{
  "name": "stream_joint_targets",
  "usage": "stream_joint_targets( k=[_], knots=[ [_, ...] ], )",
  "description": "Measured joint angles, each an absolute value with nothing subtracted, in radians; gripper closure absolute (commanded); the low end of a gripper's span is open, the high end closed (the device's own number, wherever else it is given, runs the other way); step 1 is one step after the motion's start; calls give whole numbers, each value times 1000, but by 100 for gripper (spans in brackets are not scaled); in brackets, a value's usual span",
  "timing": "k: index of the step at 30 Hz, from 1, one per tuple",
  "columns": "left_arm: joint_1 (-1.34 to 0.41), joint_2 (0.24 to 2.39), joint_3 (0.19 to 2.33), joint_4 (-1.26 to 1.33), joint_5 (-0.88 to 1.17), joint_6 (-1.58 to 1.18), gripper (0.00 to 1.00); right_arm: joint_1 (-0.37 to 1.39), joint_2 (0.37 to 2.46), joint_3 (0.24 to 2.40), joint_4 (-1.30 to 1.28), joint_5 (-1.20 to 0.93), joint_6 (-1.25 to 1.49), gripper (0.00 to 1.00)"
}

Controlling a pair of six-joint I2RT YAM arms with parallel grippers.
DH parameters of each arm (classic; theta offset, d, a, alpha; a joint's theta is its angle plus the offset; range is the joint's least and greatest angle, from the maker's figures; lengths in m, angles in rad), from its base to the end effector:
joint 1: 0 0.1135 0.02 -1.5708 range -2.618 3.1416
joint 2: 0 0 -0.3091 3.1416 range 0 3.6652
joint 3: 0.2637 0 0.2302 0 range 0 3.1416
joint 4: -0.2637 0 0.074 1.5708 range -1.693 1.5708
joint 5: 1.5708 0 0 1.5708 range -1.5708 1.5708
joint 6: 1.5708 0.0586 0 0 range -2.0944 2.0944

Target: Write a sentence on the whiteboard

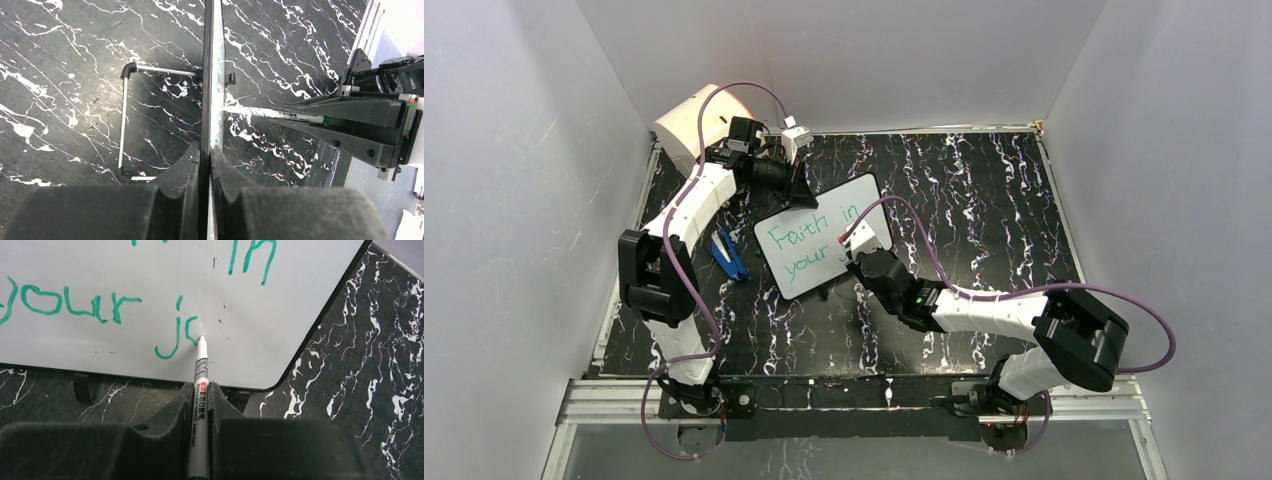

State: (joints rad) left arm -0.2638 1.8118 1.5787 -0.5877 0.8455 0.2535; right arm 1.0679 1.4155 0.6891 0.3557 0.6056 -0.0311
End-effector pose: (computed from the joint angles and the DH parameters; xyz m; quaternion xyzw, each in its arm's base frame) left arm 0.3755 -0.1468 0.3381 0.3623 0.7819 -0.3835 0.3321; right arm 0.1700 0.2398 0.2719 -0.2678 0.7597 0.0533 0.5901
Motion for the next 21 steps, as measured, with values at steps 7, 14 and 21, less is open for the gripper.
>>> stream_joint_targets(
  k=[7,14,21],
  knots=[
    [-264,1812,1579,-588,846,253,100,1068,1415,689,387,607,-39,100],
    [-264,1812,1579,-588,846,253,100,1067,1415,689,407,607,-46,100],
    [-264,1812,1579,-588,846,254,100,1067,1415,689,422,606,-54,100]
  ],
)
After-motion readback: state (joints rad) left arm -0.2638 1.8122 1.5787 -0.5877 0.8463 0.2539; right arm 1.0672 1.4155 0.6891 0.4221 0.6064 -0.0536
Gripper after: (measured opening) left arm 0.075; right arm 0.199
